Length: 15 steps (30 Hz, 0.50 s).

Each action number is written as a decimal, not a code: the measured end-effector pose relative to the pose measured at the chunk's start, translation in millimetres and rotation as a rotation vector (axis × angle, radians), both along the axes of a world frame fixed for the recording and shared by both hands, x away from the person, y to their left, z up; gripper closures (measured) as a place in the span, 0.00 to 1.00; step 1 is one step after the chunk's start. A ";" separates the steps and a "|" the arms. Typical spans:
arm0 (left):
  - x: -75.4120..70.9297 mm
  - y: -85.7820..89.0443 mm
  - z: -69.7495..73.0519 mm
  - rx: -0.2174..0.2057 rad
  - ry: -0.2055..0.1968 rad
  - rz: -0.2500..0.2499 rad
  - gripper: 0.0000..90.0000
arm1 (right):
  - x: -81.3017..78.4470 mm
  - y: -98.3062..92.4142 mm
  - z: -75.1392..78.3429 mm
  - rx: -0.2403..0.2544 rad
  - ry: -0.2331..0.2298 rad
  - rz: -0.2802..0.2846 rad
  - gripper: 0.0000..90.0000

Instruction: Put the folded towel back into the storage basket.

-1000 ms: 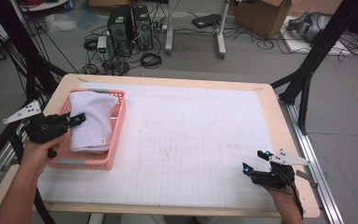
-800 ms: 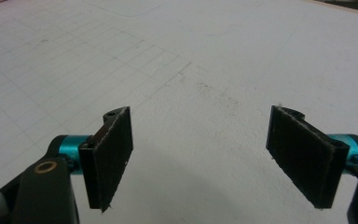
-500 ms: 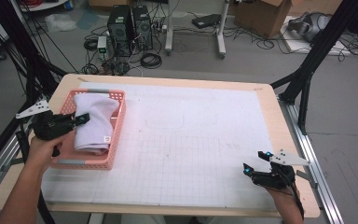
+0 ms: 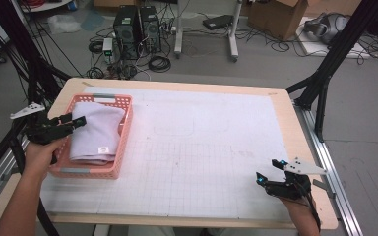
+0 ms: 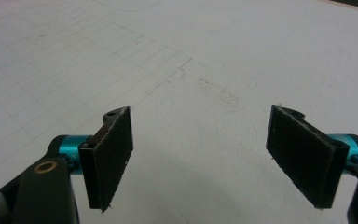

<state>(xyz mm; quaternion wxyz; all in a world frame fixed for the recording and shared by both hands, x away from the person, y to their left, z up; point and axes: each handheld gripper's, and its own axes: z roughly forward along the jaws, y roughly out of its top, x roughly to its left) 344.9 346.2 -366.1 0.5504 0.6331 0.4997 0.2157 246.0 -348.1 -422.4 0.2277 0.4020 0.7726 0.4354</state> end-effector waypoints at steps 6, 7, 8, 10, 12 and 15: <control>-2.5 1.2 4.1 0.044 0.024 0.037 0.38 | -0.2 0.4 0.5 0.003 -0.002 -0.001 0.24; -2.1 -0.5 3.2 0.065 0.039 0.035 0.38 | -0.2 0.5 0.6 0.004 -0.001 -0.001 0.24; -1.3 -2.9 1.9 0.088 0.053 0.036 0.38 | -0.2 0.5 0.7 0.003 -0.001 -0.001 0.24; 1.6 -8.1 -1.8 0.114 0.093 0.036 0.38 | 0.0 0.4 0.7 0.000 -0.003 0.002 0.24; 5.5 -14.6 -6.1 0.155 0.135 0.033 0.38 | -0.4 0.5 0.6 0.003 -0.001 0.000 0.24; 12.3 -24.4 -12.8 0.229 0.193 0.052 0.38 | -0.5 0.0 0.9 0.001 -0.004 -0.001 0.24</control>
